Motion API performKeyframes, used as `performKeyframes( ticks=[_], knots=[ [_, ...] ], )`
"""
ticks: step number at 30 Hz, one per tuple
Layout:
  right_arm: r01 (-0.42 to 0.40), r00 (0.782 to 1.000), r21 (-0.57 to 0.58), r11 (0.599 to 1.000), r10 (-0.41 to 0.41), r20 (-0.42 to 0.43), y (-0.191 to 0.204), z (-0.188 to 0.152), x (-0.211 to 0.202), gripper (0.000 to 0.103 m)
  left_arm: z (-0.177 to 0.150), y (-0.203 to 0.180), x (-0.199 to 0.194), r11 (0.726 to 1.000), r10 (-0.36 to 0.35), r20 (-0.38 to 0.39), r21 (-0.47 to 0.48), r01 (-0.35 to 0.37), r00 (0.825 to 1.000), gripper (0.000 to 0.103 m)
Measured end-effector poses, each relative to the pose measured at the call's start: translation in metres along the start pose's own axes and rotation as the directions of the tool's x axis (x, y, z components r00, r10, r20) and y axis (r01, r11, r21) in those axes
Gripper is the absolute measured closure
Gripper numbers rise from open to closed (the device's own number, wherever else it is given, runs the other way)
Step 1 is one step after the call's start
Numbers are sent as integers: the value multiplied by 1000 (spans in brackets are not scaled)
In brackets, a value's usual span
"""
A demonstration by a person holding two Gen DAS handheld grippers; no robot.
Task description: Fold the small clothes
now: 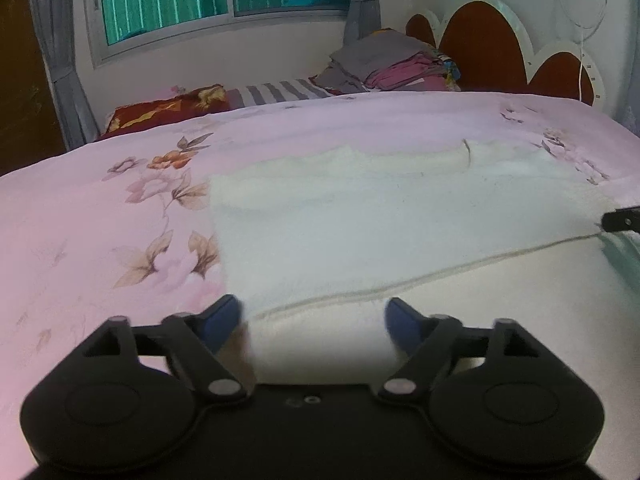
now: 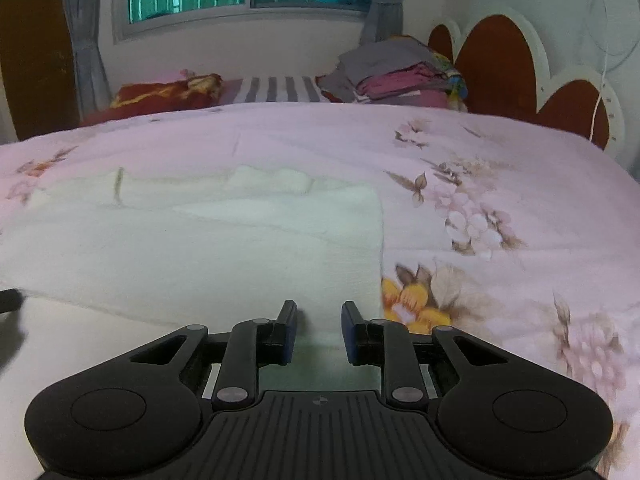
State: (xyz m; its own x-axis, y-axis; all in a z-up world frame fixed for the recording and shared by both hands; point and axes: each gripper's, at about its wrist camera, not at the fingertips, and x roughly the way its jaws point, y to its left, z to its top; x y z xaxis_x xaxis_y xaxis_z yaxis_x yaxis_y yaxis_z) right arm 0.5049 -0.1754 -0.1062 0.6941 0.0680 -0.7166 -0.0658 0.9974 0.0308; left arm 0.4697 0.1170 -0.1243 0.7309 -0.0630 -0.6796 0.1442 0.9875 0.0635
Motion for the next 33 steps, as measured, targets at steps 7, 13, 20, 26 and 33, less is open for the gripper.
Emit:
performKeyframes(
  ticks=[7, 13, 20, 26, 33],
  knots=[
    [-30, 999, 38, 999, 29, 47, 8, -23, -41, 40, -17, -5, -36, 999, 33, 26, -11, -33, 999, 8],
    [-95, 994, 27, 995, 93, 59, 12, -29, -65, 40, -30, -12, -68, 998, 57, 42, -15, -57, 997, 8],
    [-129, 988, 27, 991, 126, 90, -6, -54, -116, 40, -52, -35, -113, 996, 85, 60, -8, -84, 995, 8],
    [-140, 985, 31, 990, 136, 103, -28, -88, -167, 40, -86, -41, -158, 994, 105, 58, -34, -103, 993, 9],
    [-161, 984, 40, 986, 157, 88, -47, -143, -218, 57, -143, -29, -203, 988, 107, -2, -116, -107, 994, 24]
  ],
)
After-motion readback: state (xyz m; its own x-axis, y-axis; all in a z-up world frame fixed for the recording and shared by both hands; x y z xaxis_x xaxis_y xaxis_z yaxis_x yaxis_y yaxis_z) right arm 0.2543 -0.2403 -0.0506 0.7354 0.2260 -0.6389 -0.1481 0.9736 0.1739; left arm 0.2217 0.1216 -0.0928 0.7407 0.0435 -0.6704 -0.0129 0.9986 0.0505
